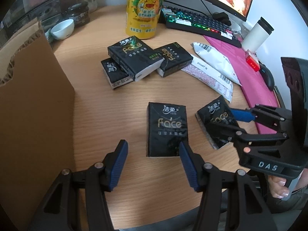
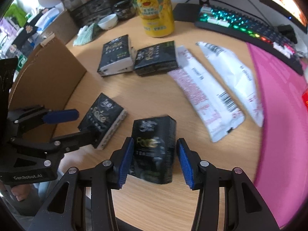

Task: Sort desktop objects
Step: 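Close both tools on their Face packs and lift them onto edges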

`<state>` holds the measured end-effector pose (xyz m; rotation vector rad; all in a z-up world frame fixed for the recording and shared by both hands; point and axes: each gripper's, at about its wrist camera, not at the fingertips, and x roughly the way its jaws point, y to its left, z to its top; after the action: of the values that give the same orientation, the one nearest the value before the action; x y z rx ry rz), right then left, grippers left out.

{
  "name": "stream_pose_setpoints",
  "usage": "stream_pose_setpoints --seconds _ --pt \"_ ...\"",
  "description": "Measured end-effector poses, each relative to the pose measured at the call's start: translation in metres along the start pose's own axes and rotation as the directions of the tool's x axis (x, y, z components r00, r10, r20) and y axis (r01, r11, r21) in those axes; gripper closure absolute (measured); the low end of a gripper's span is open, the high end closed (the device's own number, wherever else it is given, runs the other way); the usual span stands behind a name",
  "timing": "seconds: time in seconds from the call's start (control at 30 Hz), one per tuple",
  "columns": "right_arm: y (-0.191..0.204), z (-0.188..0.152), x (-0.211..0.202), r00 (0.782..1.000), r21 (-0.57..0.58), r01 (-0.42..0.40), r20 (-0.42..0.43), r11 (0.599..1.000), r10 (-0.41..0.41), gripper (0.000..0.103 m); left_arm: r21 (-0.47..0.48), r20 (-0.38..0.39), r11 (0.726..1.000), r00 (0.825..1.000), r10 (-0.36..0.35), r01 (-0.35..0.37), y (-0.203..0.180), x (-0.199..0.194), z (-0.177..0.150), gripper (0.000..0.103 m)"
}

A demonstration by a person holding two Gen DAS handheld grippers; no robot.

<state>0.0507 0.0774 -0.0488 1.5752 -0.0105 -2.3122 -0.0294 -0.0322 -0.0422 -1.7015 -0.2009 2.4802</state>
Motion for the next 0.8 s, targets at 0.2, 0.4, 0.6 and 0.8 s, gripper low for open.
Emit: stream_pose_setpoints --seconds 0.2,0.4,0.6,0.8 --pt "0.013 0.002 0.006 0.996 -0.042 0.091 0.008 0.995 -0.091 0.056 -0.002 0.004 1.0 1.0 0.001 -0.001 0.004 -0.002 0.0 0.042" --pt "0.002 0.001 -0.003 0.996 -0.023 0.087 0.016 0.996 -0.087 0.086 -0.006 0.007 1.0 1.0 -0.003 0.003 0.008 -0.003 0.001 0.042" --pt "-0.014 -0.011 -0.01 0.997 0.006 0.082 0.011 0.997 -0.082 0.086 -0.006 0.001 1.0 1.0 -0.014 0.014 0.005 0.003 0.007 0.042" --pt "-0.023 -0.017 -0.011 0.997 0.032 0.069 0.023 0.997 -0.07 0.086 0.017 -0.004 1.0 1.0 -0.013 0.013 -0.005 0.008 0.012 0.042"
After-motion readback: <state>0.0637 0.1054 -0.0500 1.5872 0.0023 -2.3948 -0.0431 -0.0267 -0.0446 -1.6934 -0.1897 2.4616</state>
